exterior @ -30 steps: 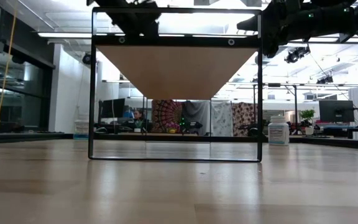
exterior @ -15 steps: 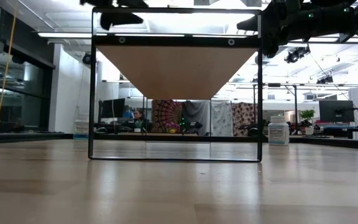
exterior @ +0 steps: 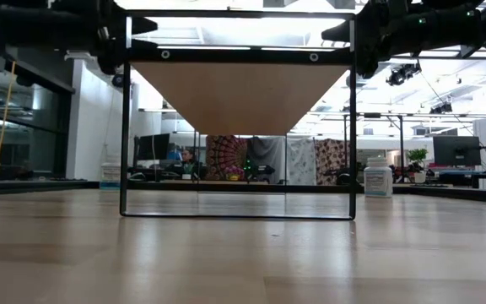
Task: Pick and place medicine bottles onto shelf by color
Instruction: Put the pill bottle on the shelf
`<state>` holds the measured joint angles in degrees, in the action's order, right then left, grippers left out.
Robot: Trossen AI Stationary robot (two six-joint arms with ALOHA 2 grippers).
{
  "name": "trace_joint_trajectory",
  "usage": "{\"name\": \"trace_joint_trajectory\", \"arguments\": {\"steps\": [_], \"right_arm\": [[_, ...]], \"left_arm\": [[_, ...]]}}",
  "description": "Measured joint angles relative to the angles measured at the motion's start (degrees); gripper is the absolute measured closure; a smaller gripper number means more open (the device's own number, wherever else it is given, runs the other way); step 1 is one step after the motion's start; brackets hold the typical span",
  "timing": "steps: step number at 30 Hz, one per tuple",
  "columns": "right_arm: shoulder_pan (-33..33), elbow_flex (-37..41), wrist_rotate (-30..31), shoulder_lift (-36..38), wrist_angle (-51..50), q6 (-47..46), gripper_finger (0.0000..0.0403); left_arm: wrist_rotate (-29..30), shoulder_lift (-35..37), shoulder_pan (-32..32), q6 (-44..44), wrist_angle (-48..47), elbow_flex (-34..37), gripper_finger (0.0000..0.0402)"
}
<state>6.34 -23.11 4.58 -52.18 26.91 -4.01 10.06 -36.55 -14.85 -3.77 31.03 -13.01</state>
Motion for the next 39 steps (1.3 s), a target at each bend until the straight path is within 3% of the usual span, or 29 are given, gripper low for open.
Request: {"name": "trace_joint_trajectory", "arguments": {"steps": [5,14,23,25,28,30,34,39], "right_arm": [[0.0,0.0,0.0,0.0,0.0,0.0,0.0094],[0.0,0.0,0.6,0.0,0.1,0.0,0.0094],[0.0,0.0,10.7,0.0,-0.6,-1.3,0.0094],[0.0,0.0,16.3,0.0,-2.4,-5.0,0.0094],[1.8,-1.3,31.0,0.0,-11.4,-13.0,0.0094],[4.4,-3.5,35.8,0.0,-20.7,-19.5,0.0094],[10.0,-6.8,35.8,-1.1,-38.3,-33.1,0.0094],[15.6,-7.3,35.5,-5.0,-45.5,-39.3,0.0094]], "left_arm": [[-3.4,0.9,0.0,0.0,-0.7,0.1,0.0126],[-3.4,0.8,0.0,0.0,-0.8,0.1,0.0126],[-3.4,0.8,0.0,0.0,-0.8,0.1,0.0126],[-3.4,0.8,0.0,0.0,-0.8,0.1,0.0126],[-3.4,0.8,0.0,0.0,-1.0,0.1,0.0126],[-3.4,0.8,0.0,0.0,-1.2,0.1,0.0126],[-3.4,0.8,0.0,0.0,-1.3,0.1,0.0126],[-3.2,0.8,0.0,0.0,-1.3,0.1,0.0126]]}}
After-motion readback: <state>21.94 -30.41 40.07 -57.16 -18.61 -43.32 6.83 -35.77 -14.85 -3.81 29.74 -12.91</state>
